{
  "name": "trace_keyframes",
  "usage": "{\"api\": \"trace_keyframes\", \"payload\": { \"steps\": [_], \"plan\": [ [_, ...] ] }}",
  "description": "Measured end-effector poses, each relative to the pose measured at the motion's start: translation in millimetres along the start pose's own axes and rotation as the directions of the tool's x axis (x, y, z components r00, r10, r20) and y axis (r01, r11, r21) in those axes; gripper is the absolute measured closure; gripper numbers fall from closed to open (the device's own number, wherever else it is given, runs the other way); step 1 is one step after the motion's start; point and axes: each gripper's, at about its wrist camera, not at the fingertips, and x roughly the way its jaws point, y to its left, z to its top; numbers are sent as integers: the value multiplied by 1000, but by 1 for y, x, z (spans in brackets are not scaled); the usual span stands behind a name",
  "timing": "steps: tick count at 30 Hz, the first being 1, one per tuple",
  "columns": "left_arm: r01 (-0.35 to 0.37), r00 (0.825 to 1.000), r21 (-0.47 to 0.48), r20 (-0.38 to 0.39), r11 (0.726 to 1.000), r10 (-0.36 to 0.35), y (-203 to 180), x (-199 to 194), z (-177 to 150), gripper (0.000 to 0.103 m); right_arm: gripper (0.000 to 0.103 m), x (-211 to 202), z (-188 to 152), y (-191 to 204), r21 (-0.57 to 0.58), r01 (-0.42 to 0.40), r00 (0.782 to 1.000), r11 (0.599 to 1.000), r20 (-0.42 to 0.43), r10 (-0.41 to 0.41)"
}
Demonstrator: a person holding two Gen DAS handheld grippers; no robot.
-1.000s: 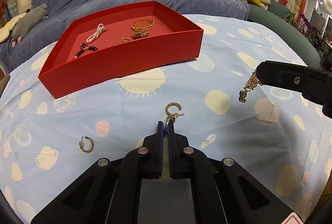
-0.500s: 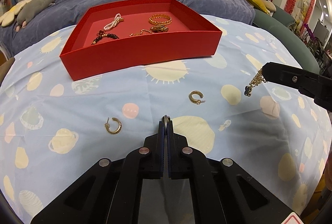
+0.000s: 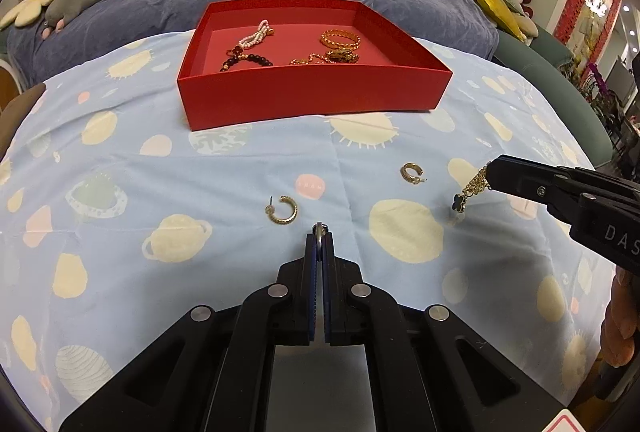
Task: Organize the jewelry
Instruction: 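Carry both held earrings toward the red box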
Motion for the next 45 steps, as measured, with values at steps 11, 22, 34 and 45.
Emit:
{"api": "trace_keyframes", "payload": {
  "steps": [11, 22, 34, 45],
  "plan": [
    [-19, 1000, -34, -17, 999, 19, 28, -3, -10, 103, 99, 13, -2, 30, -36, -52, 998, 998, -36, 51],
    [-30, 1000, -62, -7, 998, 30, 36, -8, -4, 103, 99, 12, 3, 40, -44, -58, 998, 997, -24, 57],
    [8, 998, -106, 57, 994, -2, 27, -32, 25, 103, 99, -19, 24, 38, -6, -55, 997, 998, 54, 55],
    [21, 994, -158, 113, 987, -2, 21, -44, 49, 103, 99, -14, 39, 20, 89, -45, 996, 995, 83, 38]
  ]
}}
